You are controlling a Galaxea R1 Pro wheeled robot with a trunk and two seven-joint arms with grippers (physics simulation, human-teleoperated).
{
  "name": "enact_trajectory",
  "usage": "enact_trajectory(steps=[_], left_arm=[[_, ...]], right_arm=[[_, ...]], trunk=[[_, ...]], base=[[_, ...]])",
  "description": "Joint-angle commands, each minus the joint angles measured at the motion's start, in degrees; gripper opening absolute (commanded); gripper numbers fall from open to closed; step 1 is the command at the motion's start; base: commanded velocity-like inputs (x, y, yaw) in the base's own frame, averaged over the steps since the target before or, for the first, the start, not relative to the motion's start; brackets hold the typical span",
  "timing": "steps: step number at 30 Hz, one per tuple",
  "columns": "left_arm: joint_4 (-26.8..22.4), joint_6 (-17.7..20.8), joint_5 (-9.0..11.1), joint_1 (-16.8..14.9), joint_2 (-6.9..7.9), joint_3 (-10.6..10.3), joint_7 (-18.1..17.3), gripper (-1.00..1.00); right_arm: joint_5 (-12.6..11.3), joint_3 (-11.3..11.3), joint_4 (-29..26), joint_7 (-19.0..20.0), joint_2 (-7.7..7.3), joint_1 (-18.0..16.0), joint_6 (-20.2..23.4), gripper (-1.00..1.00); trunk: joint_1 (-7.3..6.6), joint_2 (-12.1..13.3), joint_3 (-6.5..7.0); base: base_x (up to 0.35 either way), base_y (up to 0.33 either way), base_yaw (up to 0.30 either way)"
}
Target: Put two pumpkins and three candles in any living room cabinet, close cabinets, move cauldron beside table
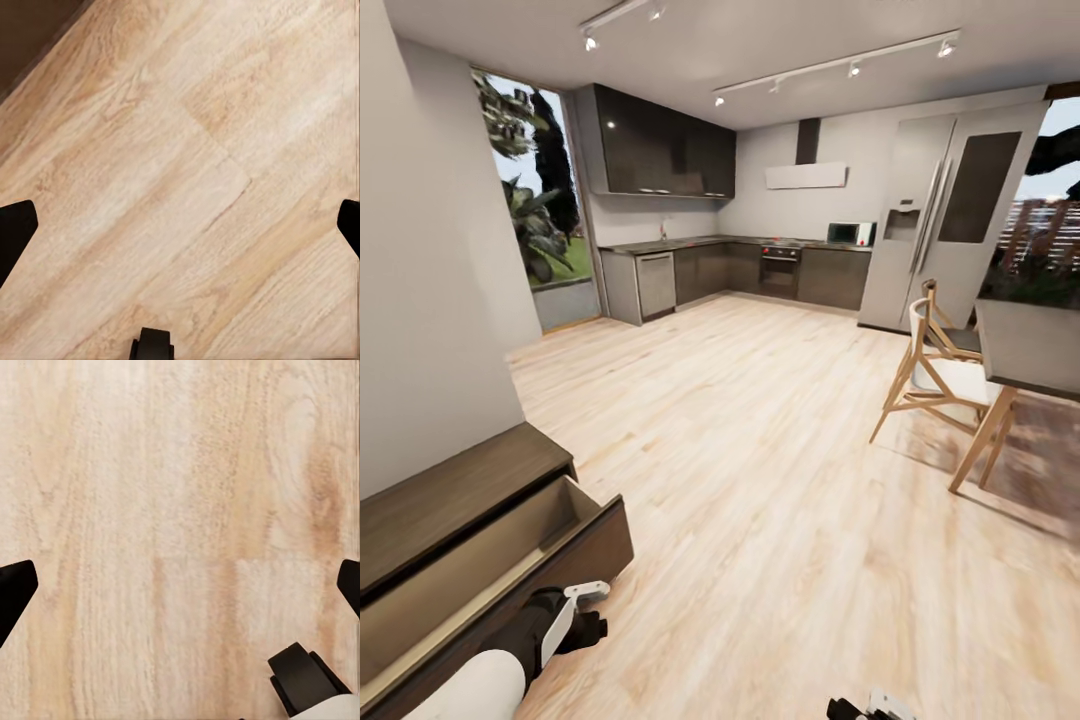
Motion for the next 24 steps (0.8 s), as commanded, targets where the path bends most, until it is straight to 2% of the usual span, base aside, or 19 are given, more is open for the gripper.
enact_trajectory(steps=[1, 24], left_arm=[[0.0, 0.0, 0.0, 0.0, -0.09, 0.0, 0.0, 1.00], [0.0, 0.0, 0.0, 0.0, -0.29, 0.0, 0.0, 1.00]], right_arm=[[0.0, 0.0, 0.0, 0.0, -0.01, 0.0, 0.0, 1.00], [-0.1, 0.0, 0.0, 0.0, -0.04, 0.0, -0.1, 1.00]], trunk=[[0.00, 0.0, 0.00], [0.00, 0.0, -0.02]], base=[[0.000, 0.000, -0.272], [0.000, 0.000, -0.272]])
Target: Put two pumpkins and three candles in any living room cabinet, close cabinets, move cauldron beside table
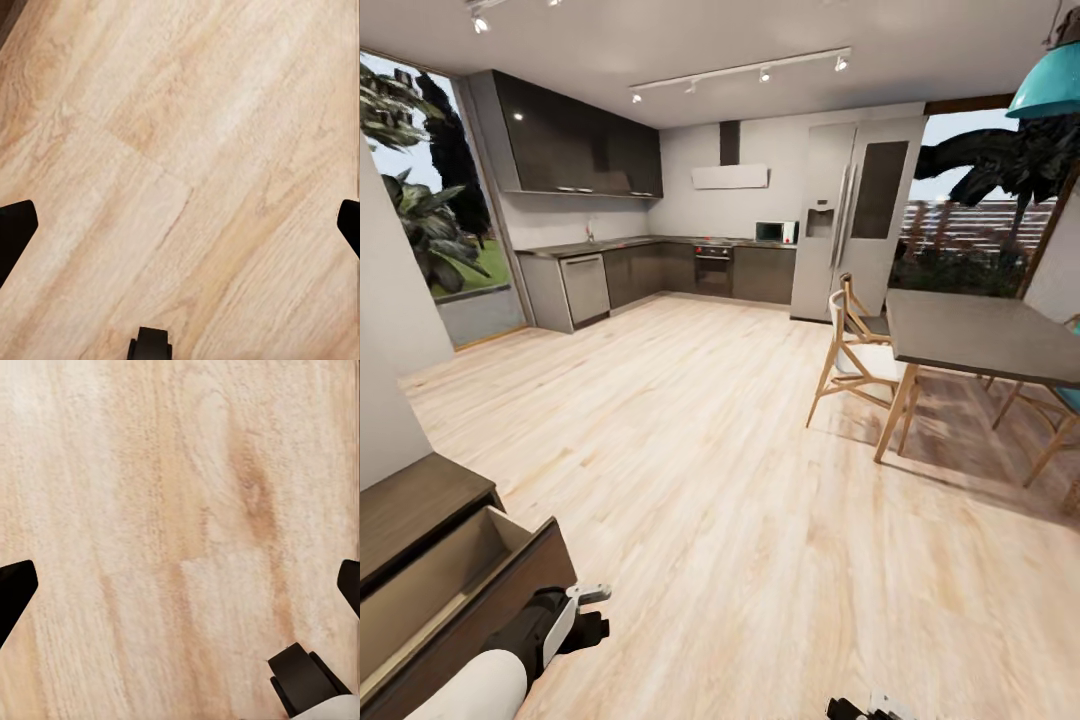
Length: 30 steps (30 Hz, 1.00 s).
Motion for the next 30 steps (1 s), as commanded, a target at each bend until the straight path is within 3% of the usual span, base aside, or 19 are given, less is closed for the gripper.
enact_trajectory(steps=[1, 30], left_arm=[[0.0, 0.0, 0.0, 0.0, 0.00, 0.0, 0.0, 1.00], [0.0, 0.0, 0.0, 0.0, 0.00, -0.2, 0.0, 1.00]], right_arm=[[0.0, 0.0, 0.0, 0.0, 0.00, 0.0, 0.0, 1.00], [-0.1, 0.0, 0.0, 0.0, 0.01, 0.0, 0.0, 1.00]], trunk=[[0.00, 0.0, 0.00], [0.00, 0.0, -0.09]], base=[[0.000, 0.000, -0.272], [0.000, 0.000, -0.272]])
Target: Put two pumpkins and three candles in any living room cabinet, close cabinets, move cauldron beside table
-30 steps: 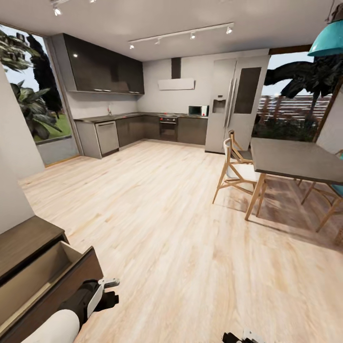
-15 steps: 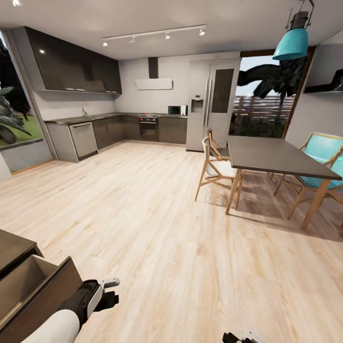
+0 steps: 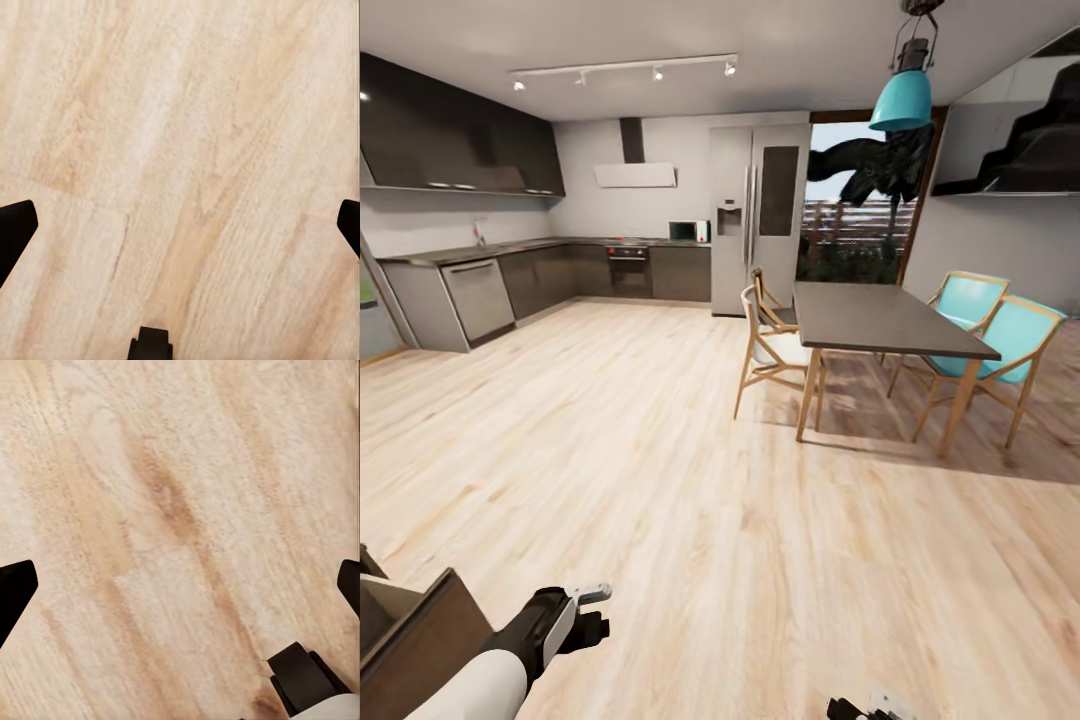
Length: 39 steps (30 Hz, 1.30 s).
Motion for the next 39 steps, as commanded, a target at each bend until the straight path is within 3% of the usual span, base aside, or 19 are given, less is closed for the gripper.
enact_trajectory(steps=[1, 39], left_arm=[[0.0, 0.0, 0.0, 0.0, 0.00, 0.0, 0.0, 1.00], [0.0, -0.1, 0.0, 0.0, 0.00, 0.0, -0.1, 1.00]], right_arm=[[0.0, 0.0, 0.0, 0.0, 0.00, 0.0, 0.0, 1.00], [-0.1, -0.2, -0.3, -0.3, 0.01, -0.1, 0.3, 1.00]], trunk=[[0.00, 0.0, -0.01], [0.00, 0.0, 0.37]], base=[[0.000, 0.000, -0.272], [0.000, 0.000, -0.272]])
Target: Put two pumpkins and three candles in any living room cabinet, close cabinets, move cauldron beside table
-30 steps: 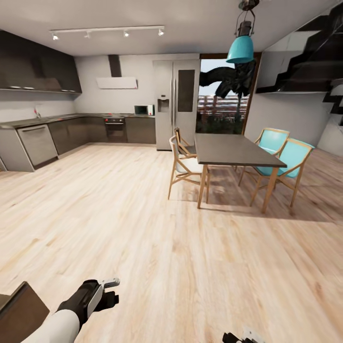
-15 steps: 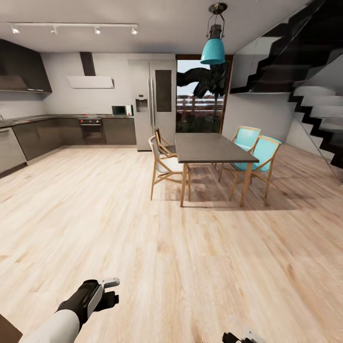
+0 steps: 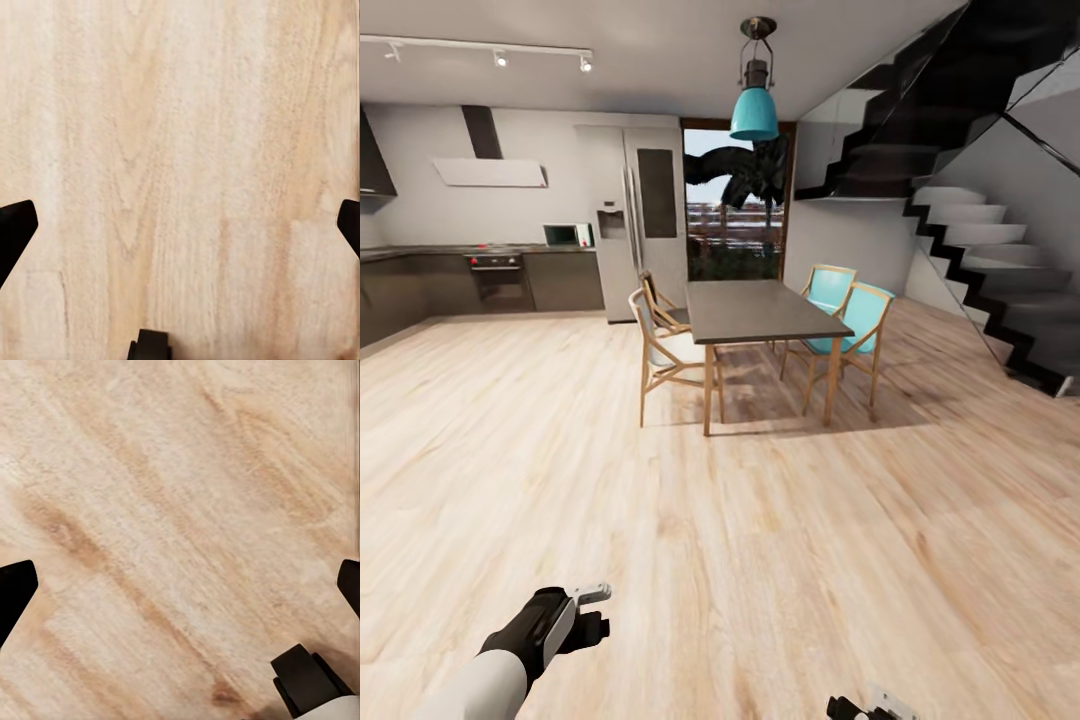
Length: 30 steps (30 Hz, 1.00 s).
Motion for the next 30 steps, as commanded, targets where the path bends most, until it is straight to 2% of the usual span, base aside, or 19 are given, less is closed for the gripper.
enact_trajectory(steps=[1, 30], left_arm=[[0.0, 0.0, 0.0, 0.0, 0.00, 0.0, 0.0, 1.00], [0.0, 0.0, -0.1, 0.0, 0.00, 0.0, 0.0, 1.00]], right_arm=[[0.0, 0.0, 0.0, 0.0, -0.01, 0.0, 0.0, 1.00], [0.0, 0.1, 0.2, 0.3, -0.01, 0.1, -0.2, 1.00]], trunk=[[0.00, 0.0, 0.06], [0.00, 0.0, 2.14]], base=[[0.000, 0.000, -0.245], [0.000, 0.000, -0.204]])
